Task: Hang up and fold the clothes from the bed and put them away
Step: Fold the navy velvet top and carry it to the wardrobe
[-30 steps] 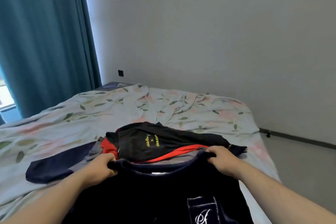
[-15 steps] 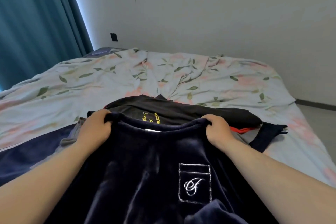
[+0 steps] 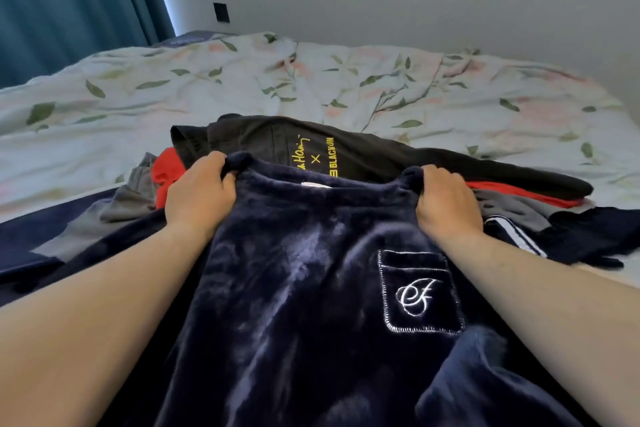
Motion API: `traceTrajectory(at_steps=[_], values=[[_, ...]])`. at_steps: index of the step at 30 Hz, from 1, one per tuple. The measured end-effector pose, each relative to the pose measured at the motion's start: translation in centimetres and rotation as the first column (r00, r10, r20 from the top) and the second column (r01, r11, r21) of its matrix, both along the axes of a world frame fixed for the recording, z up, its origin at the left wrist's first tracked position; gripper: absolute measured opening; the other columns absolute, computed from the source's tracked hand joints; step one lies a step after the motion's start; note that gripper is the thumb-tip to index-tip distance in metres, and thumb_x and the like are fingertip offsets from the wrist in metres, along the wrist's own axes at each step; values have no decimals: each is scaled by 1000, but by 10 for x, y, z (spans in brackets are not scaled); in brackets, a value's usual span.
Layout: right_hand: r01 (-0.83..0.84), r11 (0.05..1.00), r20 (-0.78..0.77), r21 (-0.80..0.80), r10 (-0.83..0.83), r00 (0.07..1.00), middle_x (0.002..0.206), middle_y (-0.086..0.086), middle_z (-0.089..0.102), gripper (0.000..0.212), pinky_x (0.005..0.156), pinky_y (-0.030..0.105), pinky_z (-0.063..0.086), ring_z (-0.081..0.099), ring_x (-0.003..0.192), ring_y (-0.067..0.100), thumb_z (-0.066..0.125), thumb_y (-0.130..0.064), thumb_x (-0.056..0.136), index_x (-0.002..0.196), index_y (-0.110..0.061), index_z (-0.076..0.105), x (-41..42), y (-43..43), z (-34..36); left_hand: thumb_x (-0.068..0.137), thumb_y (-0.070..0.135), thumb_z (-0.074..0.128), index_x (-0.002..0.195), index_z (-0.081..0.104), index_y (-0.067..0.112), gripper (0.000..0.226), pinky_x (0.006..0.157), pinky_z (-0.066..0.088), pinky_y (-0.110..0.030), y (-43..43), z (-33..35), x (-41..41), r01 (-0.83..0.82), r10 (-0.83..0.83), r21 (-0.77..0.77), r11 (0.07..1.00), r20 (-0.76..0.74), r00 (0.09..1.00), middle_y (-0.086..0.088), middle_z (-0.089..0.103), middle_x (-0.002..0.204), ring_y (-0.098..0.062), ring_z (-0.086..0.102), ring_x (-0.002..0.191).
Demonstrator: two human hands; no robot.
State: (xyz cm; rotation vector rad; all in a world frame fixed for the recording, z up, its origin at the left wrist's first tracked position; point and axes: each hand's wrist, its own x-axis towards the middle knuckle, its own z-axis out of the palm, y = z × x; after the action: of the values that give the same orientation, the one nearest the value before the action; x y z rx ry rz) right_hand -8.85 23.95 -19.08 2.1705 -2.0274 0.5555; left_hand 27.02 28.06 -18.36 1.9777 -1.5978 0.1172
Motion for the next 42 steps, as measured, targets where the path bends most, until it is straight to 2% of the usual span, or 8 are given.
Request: traceTrajectory(at_steps=[6,10,13,18,22,25,31,42], values=[[9,1000,-7,5,-9,1000,107,9,64,25,68,37,39,56,95,31,48,-11,91,114,-15,57,2,-13,-2,95,33,45,88,41,31,8,58,34,-35,-22,-9,5,1,-1,-3,1000,23,1000,8,48,82,-20,44,70],[-13,962,63,272,-4,998,138,14,51,43,95,43,43,49,124,33,50,-13,96,139,-11,44,3,2,22,98,31,42,92,46,18,15,56,39,-39,-17,0,-3,-41,32,67,997,137,990,-9,57,87,-30,50,74],[-111,976,124,186,89,988,160,18,23,70,118,45,25,27,145,34,54,-28,98,155,-5,21,-1,62,52,97,25,45,101,56,4,24,63,46,-49,1,13,-16,-49,37,50,998,218,975,-23,61,95,-43,56,85],[-451,850,276,273,380,883,164,3,17,63,124,36,-2,5,152,16,34,-52,98,152,-19,36,-18,214,50,92,17,62,139,43,-4,55,97,40,-56,61,38,-38,-56,52,20,998,158,986,-32,53,127,-49,49,116],[-427,823,554,375,170,815,161,-27,2,82,117,21,8,-8,145,-13,27,-75,84,156,-37,20,-54,291,43,95,24,63,144,47,6,55,119,19,-37,189,43,-93,224,-199,107,969,-203,959,-15,39,154,-29,28,147],[-431,759,604,487,63,794,153,-33,22,91,117,24,24,19,141,-13,38,-82,75,154,-45,14,-68,332,43,93,50,50,147,45,22,61,120,16,-38,327,28,-118,271,-167,252,929,-368,915,8,33,155,-9,17,150],[-347,721,500,599,1,866,114,-28,62,51,87,22,49,60,107,0,64,-56,84,131,-50,46,-82,369,40,94,72,10,110,72,-5,100,73,52,-70,478,19,-93,73,-170,485,871,158,973,-29,68,114,-53,66,98],[-202,817,597,540,-203,776,87,-35,66,21,62,7,41,61,79,-14,74,-53,78,95,-47,62,-91,395,12,86,78,11,136,59,9,97,109,30,-58,539,-20,-87,-117,-7,536,836,223,975,-17,52,144,-36,48,132]])
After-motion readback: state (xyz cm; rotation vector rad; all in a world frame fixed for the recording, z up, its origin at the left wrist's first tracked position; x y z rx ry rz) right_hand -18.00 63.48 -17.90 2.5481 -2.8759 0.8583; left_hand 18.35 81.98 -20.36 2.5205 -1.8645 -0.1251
